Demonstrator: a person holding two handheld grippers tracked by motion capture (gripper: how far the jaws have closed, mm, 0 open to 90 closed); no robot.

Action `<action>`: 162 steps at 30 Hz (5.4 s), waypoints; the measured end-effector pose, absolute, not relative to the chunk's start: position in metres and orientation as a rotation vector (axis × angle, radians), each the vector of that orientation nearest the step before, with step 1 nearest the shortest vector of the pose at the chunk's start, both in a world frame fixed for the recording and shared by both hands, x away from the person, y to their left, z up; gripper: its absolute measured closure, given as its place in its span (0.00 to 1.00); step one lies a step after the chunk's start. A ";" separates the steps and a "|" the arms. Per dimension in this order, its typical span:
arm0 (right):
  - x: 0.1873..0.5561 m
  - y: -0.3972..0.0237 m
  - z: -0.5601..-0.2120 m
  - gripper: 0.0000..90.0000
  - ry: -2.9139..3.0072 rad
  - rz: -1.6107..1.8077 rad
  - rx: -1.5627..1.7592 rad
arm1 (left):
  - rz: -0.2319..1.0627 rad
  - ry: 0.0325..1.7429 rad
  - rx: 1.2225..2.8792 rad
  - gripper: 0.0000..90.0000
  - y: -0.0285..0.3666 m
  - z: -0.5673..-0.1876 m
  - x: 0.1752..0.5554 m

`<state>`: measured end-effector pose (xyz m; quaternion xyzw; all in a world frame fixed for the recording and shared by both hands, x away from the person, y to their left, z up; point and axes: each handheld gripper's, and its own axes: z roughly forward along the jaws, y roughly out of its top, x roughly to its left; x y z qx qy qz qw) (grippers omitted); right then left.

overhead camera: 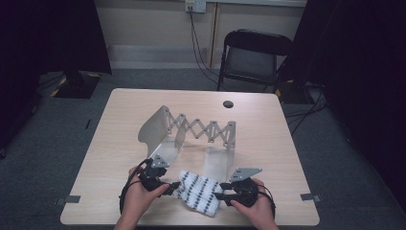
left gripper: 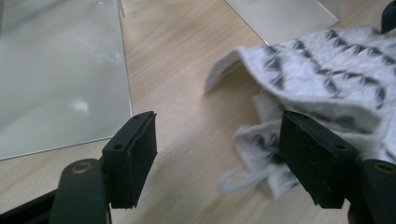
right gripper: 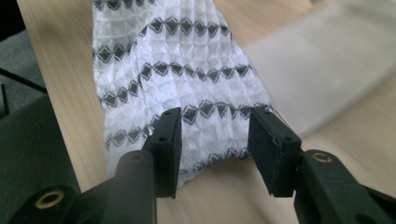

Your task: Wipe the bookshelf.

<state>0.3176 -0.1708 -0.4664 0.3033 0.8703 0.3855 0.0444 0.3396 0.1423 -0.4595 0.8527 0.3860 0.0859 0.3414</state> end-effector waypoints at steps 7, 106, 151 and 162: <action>0.311 -0.191 -0.468 0.55 2.648 1.192 0.971 | 0.196 0.987 2.235 0.32 0.136 -0.464 0.340; 0.328 -0.245 -0.498 0.31 2.478 1.119 0.911 | 0.186 1.066 2.184 0.89 0.179 -0.458 0.338; 0.328 -0.245 -0.498 0.30 2.480 1.119 0.909 | 0.279 0.836 2.333 0.45 0.176 -0.431 0.335; 0.328 -0.245 -0.498 0.30 2.480 1.118 0.909 | 0.229 0.782 2.445 0.33 0.166 -0.469 0.337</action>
